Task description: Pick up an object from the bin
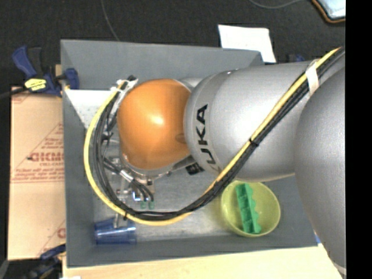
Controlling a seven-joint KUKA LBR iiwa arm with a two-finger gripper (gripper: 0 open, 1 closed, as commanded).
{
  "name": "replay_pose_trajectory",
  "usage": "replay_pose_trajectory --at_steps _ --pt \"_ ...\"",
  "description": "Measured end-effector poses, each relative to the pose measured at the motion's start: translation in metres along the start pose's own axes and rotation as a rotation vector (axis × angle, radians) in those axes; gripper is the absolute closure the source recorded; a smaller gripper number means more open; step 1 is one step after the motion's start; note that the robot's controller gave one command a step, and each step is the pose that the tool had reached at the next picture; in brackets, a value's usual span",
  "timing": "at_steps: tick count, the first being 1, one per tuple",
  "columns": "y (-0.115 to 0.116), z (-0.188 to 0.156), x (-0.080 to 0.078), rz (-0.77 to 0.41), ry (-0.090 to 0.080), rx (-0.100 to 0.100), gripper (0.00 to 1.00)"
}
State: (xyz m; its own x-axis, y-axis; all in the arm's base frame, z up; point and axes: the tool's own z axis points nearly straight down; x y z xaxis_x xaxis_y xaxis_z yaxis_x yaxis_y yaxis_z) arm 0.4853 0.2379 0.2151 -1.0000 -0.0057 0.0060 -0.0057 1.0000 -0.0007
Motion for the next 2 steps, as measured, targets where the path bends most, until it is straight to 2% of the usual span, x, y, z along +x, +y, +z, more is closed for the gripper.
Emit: replay_pose_trajectory --at_steps 1,2 --pt "-0.002 -0.005 -0.002 0.008 -0.008 -0.002 0.0" --pt "0.001 0.139 0.007 -0.29 -0.022 -0.004 0.0"
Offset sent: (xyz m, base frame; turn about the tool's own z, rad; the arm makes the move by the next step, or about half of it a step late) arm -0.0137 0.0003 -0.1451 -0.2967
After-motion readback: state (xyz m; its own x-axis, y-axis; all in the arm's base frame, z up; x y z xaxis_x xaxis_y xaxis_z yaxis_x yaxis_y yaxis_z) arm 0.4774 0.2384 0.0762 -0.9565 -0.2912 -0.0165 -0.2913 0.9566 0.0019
